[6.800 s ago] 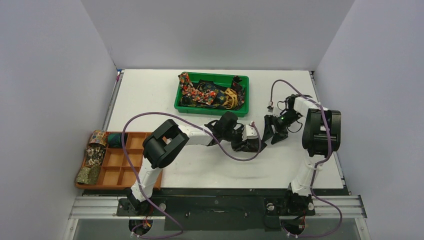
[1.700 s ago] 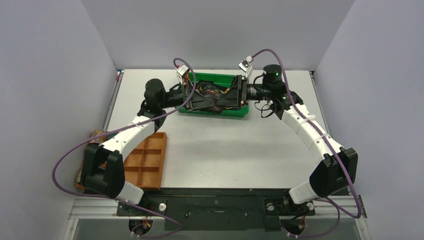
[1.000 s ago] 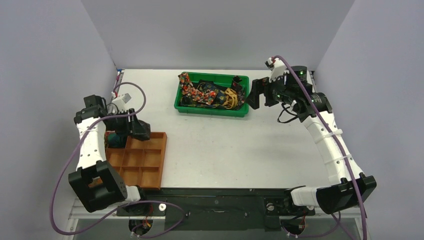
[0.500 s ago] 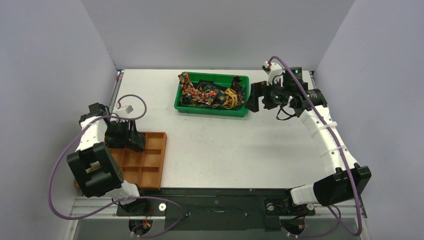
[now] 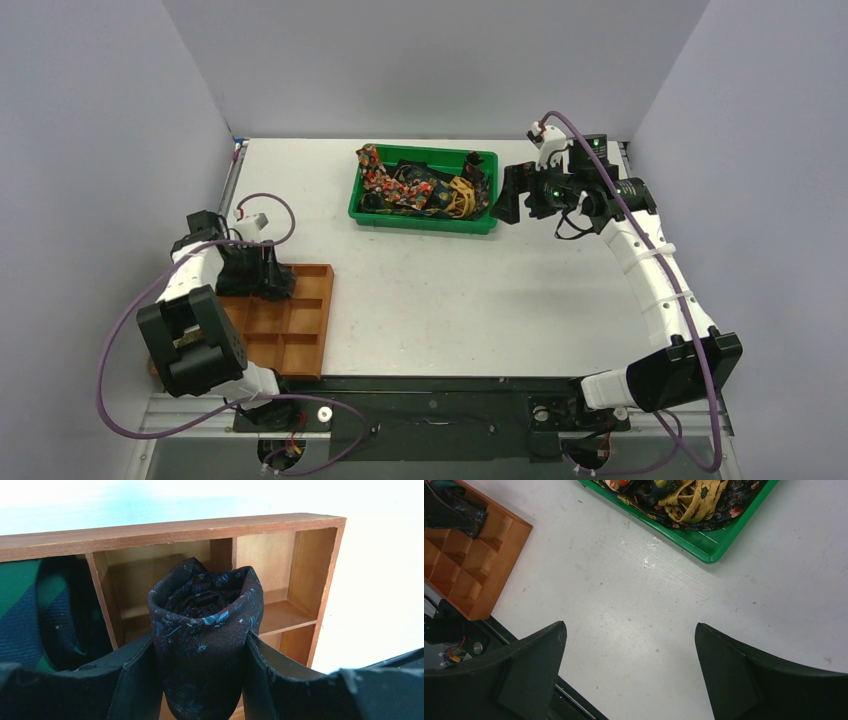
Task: Roll the ties
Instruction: Place the tie in the storage box.
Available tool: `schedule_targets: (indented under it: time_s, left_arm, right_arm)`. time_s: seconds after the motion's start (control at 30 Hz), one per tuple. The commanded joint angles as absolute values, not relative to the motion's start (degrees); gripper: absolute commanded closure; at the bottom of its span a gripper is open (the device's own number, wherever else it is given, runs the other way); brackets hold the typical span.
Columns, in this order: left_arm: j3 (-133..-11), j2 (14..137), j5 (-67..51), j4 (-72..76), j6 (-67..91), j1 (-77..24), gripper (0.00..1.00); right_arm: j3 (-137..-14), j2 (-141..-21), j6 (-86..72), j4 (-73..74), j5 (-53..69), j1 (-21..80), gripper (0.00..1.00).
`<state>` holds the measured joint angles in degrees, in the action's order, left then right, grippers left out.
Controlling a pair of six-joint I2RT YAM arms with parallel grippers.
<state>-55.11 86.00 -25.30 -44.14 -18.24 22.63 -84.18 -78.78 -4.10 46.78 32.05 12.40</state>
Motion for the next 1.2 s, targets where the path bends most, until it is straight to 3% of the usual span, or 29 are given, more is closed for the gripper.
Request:
schedule_targets:
  time_s: [0.0, 0.37, 0.43, 0.47, 0.6, 0.67, 0.83, 1.1, 1.17]
  left_arm:
    - [-52.18, 88.29, -13.80, -29.97, -17.51, 22.07, 1.00]
    - [-51.37, 89.43, -9.02, -29.55, -19.56, 21.85, 1.00]
    - [-51.14, 89.68, -9.98, -30.25, -19.98, 20.99, 0.90]
    - [-51.10, 89.68, -10.27, -30.74, -20.01, 20.56, 0.77]
    - [-51.26, 87.35, -12.17, -31.97, -19.05, 19.24, 0.48]
    - [-52.30, 85.91, -12.00, -33.23, -18.43, 18.54, 0.39]
    - [-58.06, 83.43, -12.22, -38.53, -16.42, 18.34, 0.27]
    - [-64.20, 81.58, -11.49, -44.71, -17.01, 18.31, 0.16]
    - [-64.66, 81.15, -11.75, -45.58, -17.62, 18.25, 0.19]
  right_arm:
    - [-83.69, -77.79, -4.43, 45.94, 33.46, 11.81, 0.05]
    - [-84.41, -78.29, -4.74, 45.97, 34.12, 11.38, 0.06]
    - [-84.19, -78.26, -4.75, 45.92, 34.10, 11.35, 0.06]
    - [-84.07, -78.24, -4.81, 45.96, 34.15, 11.39, 0.06]
    - [-84.06, -78.14, -4.87, 45.92, 34.16, 11.35, 0.06]
    - [-84.10, -78.07, -4.91, 45.92, 34.19, 11.26, 0.06]
    - [-83.99, -77.71, -4.92, 45.81, 34.03, 11.16, 0.06]
    - [-84.11, -77.52, -5.15, 45.53, 34.10, 11.01, 0.06]
    - [-84.11, -77.56, -5.18, 45.53, 34.23, 10.96, 0.06]
